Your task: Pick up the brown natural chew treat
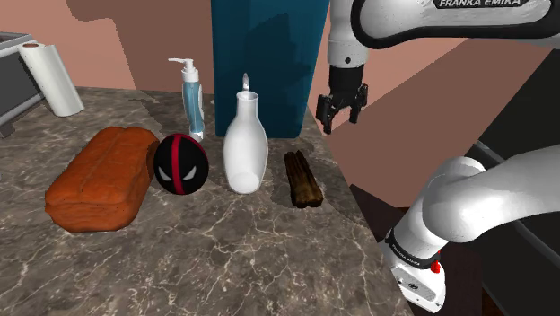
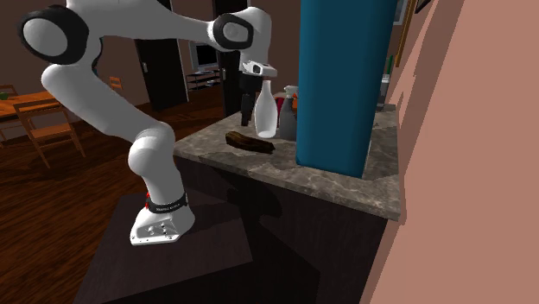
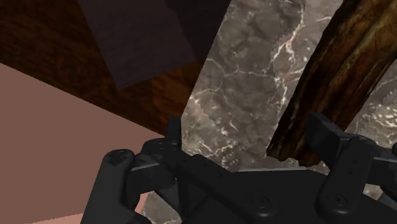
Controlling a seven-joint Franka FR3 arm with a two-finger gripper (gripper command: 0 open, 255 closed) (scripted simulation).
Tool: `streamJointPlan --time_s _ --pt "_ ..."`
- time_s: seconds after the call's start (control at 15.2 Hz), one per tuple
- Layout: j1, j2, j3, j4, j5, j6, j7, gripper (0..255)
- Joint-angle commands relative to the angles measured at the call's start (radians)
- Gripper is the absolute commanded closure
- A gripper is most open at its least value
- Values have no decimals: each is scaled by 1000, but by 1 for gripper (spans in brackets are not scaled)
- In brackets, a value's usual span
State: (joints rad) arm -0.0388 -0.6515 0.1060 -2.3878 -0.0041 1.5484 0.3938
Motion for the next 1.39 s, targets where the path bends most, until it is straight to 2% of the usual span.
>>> streamJointPlan --time_s 0.0,0.59,1.19,1.25,1.32 --pt "-10 55 30 -8 31 47 87 0" --pt "-53 383 121 90 108 226 418 0" --pt "-51 423 128 22 106 333 419 0" --pt "-51 421 128 19 107 334 419 255" --pt "-51 421 127 19 107 333 419 255"
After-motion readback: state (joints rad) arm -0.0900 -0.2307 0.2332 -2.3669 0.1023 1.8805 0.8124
